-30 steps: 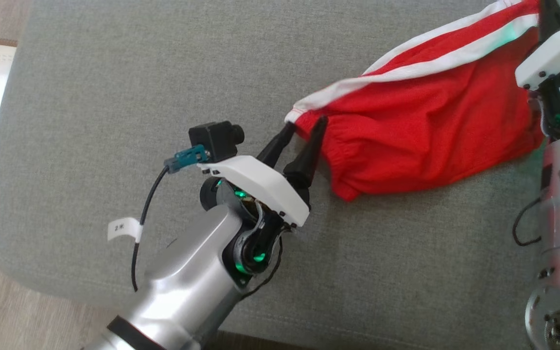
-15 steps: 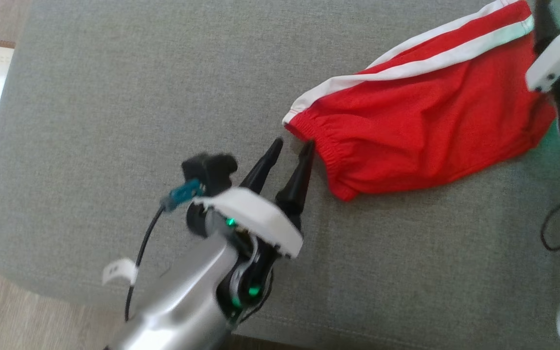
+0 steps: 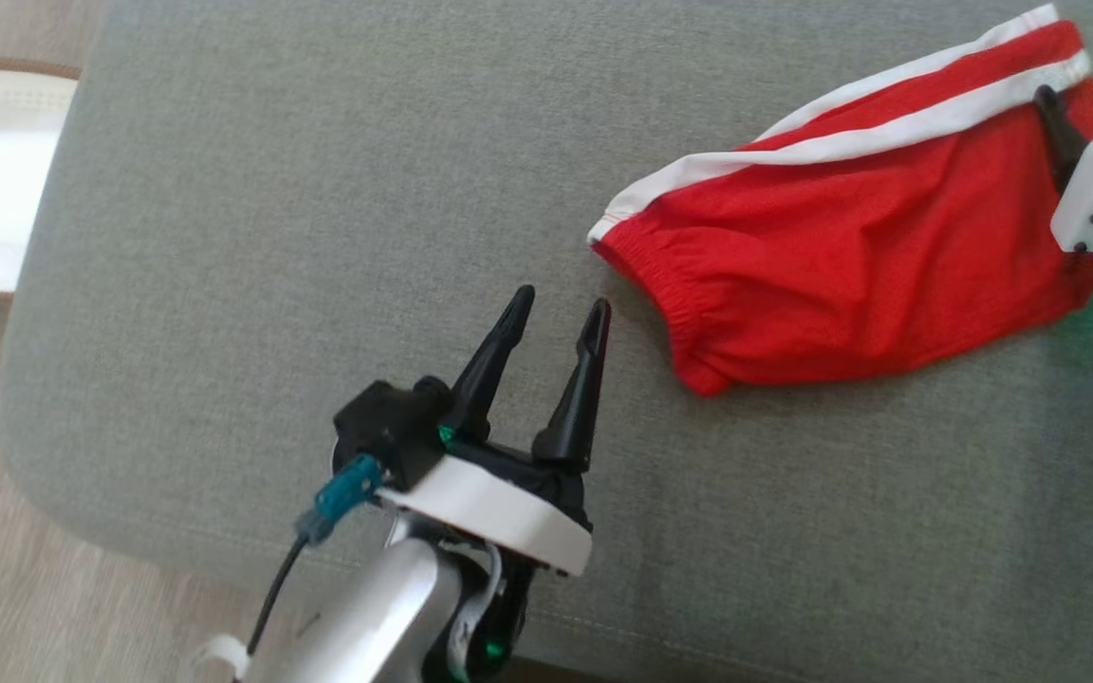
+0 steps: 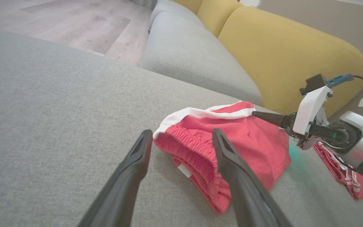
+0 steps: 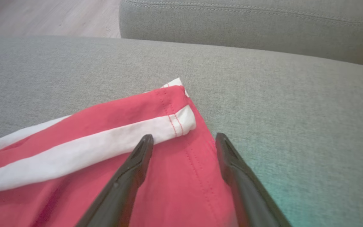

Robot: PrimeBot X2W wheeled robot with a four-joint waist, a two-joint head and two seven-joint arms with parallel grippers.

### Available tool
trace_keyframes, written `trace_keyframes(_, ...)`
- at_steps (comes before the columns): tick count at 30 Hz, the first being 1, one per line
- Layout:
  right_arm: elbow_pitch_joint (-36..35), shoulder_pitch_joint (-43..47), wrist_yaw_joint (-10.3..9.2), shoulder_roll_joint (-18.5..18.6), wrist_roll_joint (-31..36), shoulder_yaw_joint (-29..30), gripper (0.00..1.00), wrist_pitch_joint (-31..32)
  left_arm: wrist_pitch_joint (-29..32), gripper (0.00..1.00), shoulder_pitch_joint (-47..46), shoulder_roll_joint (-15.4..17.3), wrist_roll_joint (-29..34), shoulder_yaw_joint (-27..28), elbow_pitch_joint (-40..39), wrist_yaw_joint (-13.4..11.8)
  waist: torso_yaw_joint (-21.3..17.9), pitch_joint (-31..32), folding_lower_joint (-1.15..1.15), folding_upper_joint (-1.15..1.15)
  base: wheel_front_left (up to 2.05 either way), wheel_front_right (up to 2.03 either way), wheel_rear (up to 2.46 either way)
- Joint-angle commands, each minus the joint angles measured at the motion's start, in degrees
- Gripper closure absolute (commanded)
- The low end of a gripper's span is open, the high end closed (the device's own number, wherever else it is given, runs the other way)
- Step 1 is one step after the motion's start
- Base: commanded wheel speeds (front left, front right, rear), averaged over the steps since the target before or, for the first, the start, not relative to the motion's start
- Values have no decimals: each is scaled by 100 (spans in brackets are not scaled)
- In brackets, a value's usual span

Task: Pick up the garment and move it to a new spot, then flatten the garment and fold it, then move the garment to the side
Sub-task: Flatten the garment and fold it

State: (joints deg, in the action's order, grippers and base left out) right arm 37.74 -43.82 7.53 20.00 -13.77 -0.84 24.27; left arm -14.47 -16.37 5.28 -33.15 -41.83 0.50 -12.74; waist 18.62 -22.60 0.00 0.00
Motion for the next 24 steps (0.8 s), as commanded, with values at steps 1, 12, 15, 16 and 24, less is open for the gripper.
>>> trace_keyframes(1,-176,15,-4,26,-4,-39,0,31,-51,0,-19,-13,115,227,-247,58,51,-19,0,0,0,0,0)
trace_keyframes(12,264,59,-4,53,392,349,0,437,-52,0,534,-219,1037,739,-352,655,264,70,0,0,0,0,0)
trace_keyframes(15,360,32,-4,82,622,578,0,401,-52,0,626,-233,1101,848,-335,764,308,94,0,0,0,0,0)
trace_keyframes(16,384,32,-4,84,685,621,0,408,-52,0,653,-235,1102,872,-340,784,324,101,0,0,0,0,0)
trace_keyframes(24,455,80,-4,-75,670,703,0,648,-52,0,754,-239,990,834,-456,789,419,80,0,0,0,0,0)
